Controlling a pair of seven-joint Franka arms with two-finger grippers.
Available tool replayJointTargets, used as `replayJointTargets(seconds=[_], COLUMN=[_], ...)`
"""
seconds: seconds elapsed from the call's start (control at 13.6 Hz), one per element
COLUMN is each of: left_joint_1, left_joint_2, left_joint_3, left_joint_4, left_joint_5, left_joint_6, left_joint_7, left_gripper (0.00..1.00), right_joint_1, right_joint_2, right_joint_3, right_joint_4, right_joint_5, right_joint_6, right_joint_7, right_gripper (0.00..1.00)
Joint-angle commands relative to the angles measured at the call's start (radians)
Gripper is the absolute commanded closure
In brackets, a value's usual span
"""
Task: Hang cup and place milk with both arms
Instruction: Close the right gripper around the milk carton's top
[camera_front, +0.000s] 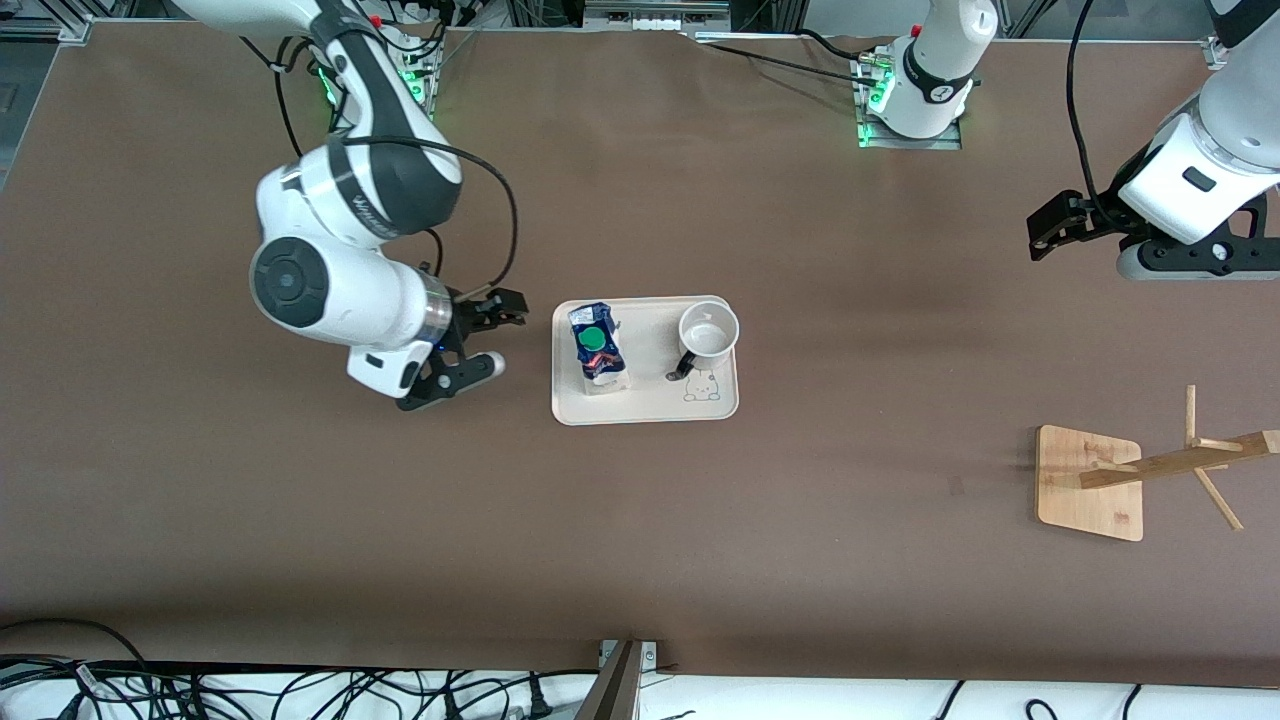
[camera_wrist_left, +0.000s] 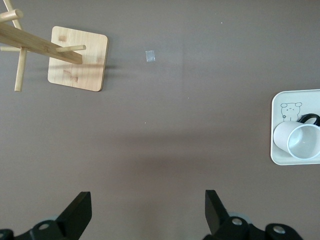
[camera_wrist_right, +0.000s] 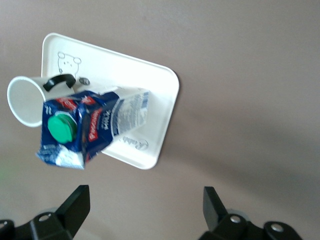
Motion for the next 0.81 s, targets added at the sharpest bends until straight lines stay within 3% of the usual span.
replayJointTargets(seconds=[0.0,0.73], left_joint_1=[-0.004,-0.004], left_joint_2=[-0.001,-0.001], left_joint_3=[0.003,0.003], left_joint_4=[0.009,0.009], left_joint_5=[0.009,0.009], left_joint_6=[-0.016,-0.016], left_joint_7=[0.016,0.016], left_gripper=[0.00,0.00], right_joint_1=[0.065,0.137], right_joint_2=[0.038,0.068], right_joint_3=[-0.011,-0.011], right_joint_4=[0.019,0.019], right_joint_5=[0.014,0.032], right_joint_6=[0.065,0.174], right_joint_7=[0.109,0.327], right_gripper=[0.00,0.00])
